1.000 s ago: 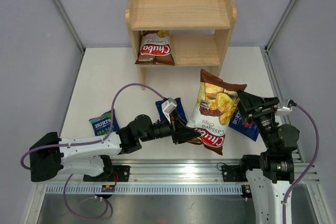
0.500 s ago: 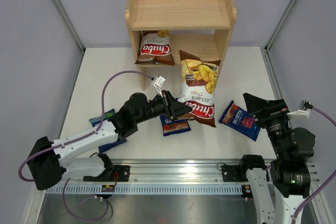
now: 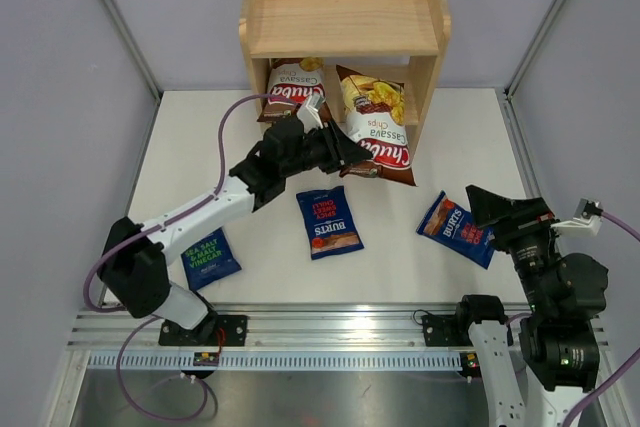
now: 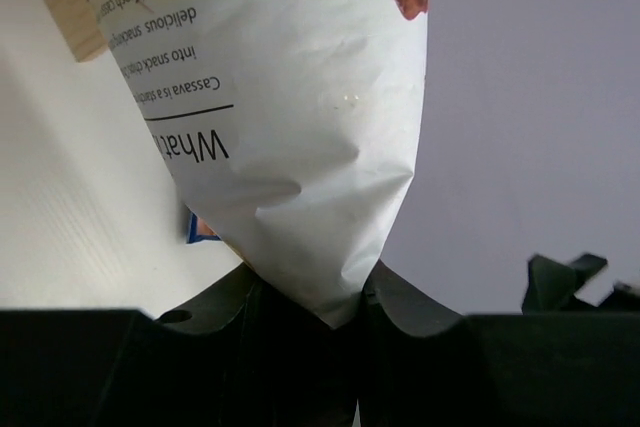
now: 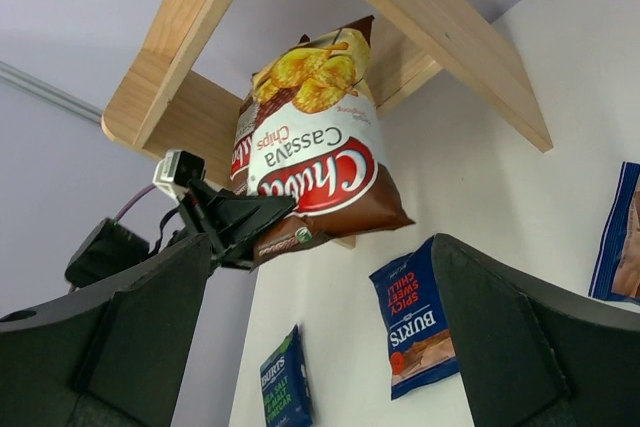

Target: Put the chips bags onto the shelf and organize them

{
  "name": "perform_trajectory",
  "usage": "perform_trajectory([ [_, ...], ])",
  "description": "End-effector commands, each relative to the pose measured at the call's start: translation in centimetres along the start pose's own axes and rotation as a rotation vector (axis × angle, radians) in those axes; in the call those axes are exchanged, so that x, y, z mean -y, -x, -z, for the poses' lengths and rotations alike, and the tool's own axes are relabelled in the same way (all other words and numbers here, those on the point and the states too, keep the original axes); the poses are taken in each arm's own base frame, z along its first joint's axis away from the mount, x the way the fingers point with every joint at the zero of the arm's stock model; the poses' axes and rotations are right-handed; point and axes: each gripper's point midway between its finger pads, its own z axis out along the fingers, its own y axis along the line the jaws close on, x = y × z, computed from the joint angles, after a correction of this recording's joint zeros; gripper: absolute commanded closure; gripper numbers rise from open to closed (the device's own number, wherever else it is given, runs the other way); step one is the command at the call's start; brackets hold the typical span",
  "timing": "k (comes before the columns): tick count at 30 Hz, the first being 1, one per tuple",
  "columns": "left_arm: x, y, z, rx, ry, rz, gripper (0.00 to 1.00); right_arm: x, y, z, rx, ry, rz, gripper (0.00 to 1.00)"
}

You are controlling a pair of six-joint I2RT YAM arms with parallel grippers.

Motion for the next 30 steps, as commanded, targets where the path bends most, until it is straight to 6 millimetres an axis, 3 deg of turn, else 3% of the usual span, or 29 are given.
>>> perform_trajectory([
  [1, 2.6, 3.1, -0.6, 0.042, -0.053, 0.007, 0.92, -1.7, 1.4, 1.4, 0.050, 0.039, 0.047, 0.01],
  [6, 1.9, 5.0, -2.4, 0.062, -0.017, 0.016, 0.88, -2.8, 2.0, 2.4, 0.068, 0.068, 0.056, 0.01],
  [7, 1.0, 4.9, -3.1, 0.056, 0.014, 0.022, 0.87, -2.8, 2.0, 2.5, 0.067, 0.070, 0.055, 0.01],
  [8, 1.6, 5.5, -3.3, 0.067, 0.006, 0.014, 0.87, -3.1, 2.1, 2.8, 0.072, 0.078, 0.056, 0.01],
  [14, 0.4, 6.7, -5.4, 0.070, 0.049, 0.017, 0.86, -3.6, 1.9, 3.2, 0.062, 0.103, 0.053, 0.01],
  [15, 0.9, 7.2, -5.5, 0.071, 0.052, 0.010, 0.86, -3.5, 1.9, 3.2, 0.061, 0.102, 0.052, 0.01],
  [24, -1.4, 8.9, -6.3, 0.117, 0.143, -0.005, 0.79, -3.5, 1.3, 3.3, 0.048, 0.126, 0.041, 0.00],
  [30, -1.4, 9.7, -6.4, 0.119, 0.098, 0.032, 0.79, -3.4, 1.0, 3.3, 0.043, 0.135, 0.035, 0.01],
])
